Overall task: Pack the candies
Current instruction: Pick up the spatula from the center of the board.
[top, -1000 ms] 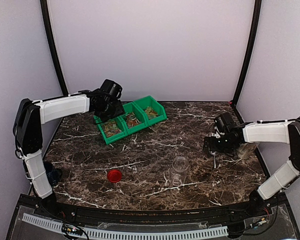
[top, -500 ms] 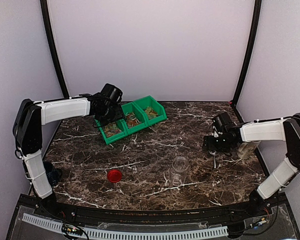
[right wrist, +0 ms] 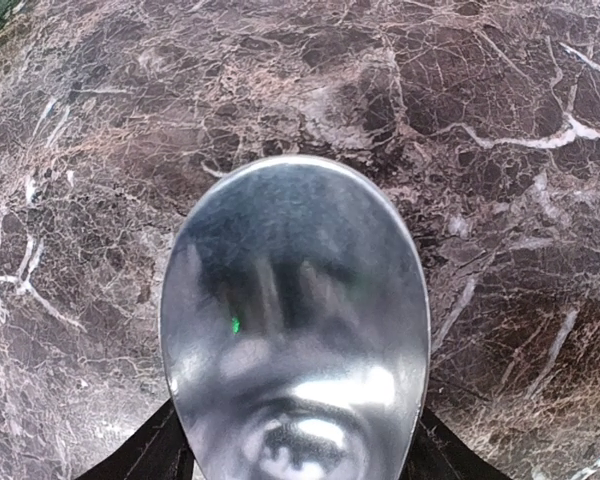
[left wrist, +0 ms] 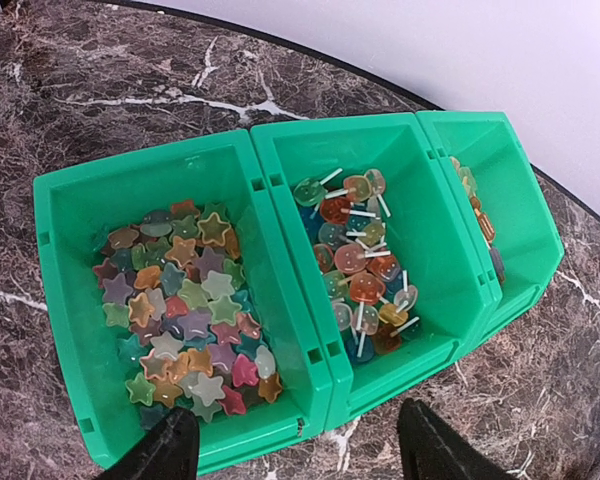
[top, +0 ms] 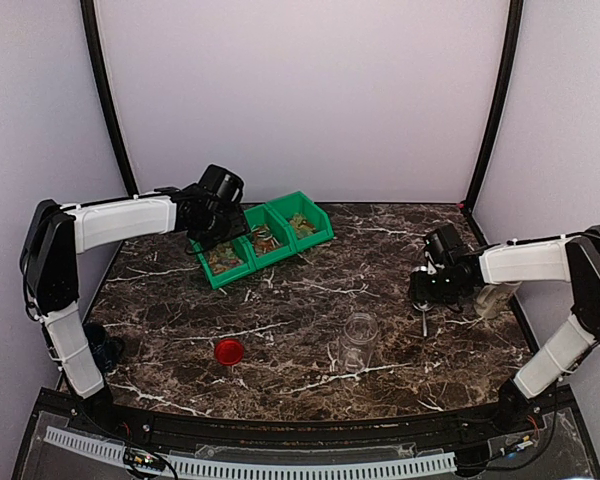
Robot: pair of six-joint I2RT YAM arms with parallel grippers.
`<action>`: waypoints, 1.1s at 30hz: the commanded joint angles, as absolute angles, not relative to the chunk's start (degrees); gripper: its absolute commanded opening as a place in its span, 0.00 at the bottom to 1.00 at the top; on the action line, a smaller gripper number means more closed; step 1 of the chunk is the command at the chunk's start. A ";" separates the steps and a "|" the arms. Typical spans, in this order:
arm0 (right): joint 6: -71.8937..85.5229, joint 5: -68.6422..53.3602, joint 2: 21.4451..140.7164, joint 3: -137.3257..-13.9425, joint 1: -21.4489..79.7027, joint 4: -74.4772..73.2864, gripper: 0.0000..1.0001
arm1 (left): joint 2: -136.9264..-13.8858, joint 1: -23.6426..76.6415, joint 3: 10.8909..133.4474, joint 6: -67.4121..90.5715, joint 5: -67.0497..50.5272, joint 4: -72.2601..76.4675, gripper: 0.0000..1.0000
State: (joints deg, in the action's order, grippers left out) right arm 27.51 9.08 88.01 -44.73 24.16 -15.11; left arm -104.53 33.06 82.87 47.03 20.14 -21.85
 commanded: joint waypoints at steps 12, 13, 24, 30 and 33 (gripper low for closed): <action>24.94 13.64 87.12 -48.40 28.25 -17.70 0.64 | -101.79 34.34 81.75 45.90 18.22 -20.34 0.71; 24.53 13.27 87.06 -48.61 28.45 -17.47 0.64 | -101.70 34.44 81.84 45.35 17.75 -20.04 0.71; 15.77 8.55 84.73 -53.07 30.18 -15.71 0.64 | -100.04 34.89 79.80 36.68 3.76 -9.98 0.72; 10.09 5.01 85.07 -58.08 30.85 -17.48 0.63 | -99.10 34.96 78.35 33.32 -6.23 -3.48 0.72; 8.08 3.46 84.98 -60.27 32.00 -17.60 0.63 | -99.14 34.96 78.28 32.18 -10.52 -1.59 0.72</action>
